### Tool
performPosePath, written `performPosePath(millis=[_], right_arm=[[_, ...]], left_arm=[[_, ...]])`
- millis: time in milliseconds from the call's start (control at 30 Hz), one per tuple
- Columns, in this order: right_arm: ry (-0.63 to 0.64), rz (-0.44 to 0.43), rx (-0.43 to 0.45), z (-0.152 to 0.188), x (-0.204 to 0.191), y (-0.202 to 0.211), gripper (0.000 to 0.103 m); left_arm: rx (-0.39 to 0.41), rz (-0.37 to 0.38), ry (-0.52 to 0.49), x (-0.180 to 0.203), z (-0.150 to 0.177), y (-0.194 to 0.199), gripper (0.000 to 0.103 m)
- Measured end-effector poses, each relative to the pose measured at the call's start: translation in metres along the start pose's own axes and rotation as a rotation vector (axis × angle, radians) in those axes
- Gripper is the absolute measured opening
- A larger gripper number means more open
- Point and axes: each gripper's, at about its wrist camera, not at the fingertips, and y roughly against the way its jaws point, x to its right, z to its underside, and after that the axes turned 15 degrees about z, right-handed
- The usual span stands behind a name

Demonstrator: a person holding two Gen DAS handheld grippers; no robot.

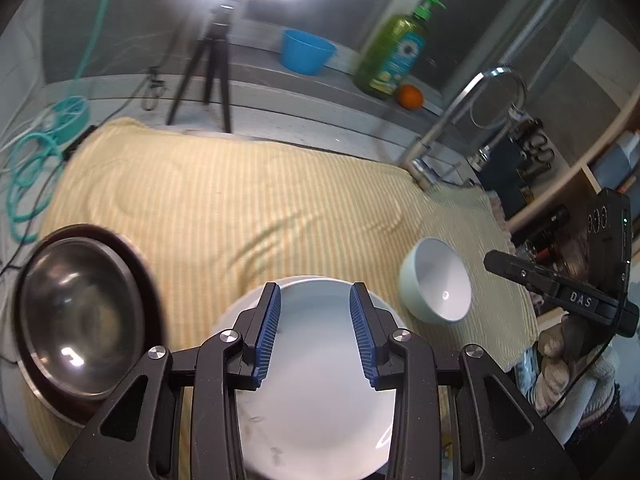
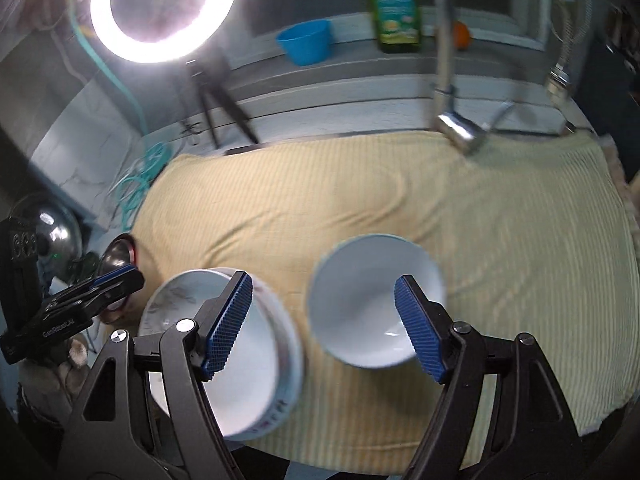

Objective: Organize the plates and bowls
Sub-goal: 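Reach the right gripper to the pale blue bowl rim and close, then lift the pale blue bowl and carry it over the red bowl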

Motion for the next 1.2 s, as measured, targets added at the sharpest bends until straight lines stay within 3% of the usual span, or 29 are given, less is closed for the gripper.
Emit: performPosePath(millis=[267, 433, 700, 967, 1100, 1200], right_arm=[[-0.075, 0.043, -0.036, 0.013, 0.054, -0.017, 0.074], [-0.118, 0.009, -0.085, 0.018, 0.070, -0.035, 0.059], [-0.125, -0.036, -0.132, 0.021, 0.075, -0.059, 0.040], [-0.097, -0.061, -0.162, 0.023, 0.070, -0.074, 0.026], [-0.106, -0.088, -0.187, 0.025, 0.069, -0.080, 0.016], [-0.097, -0.090, -0.186, 0.025, 0.067, -0.080, 0.014]], left_arm=[[-0.085, 0.085, -0.055, 0.035, -0.005, -0.060, 0.034], [-0.142, 0.120, -0.062, 0.051, -0.005, -0.092, 0.034], [-0.189, 0.121, -0.022, 0.052, -0.008, -0.125, 0.031], [-0.220, 0.114, -0.023, 0.052, -0.007, -0.135, 0.020], [-0.229, 0.114, -0.022, 0.052, -0.006, -0.139, 0.017], [-0.226, 0.114, -0.026, 0.053, -0.007, -0.140, 0.017]])
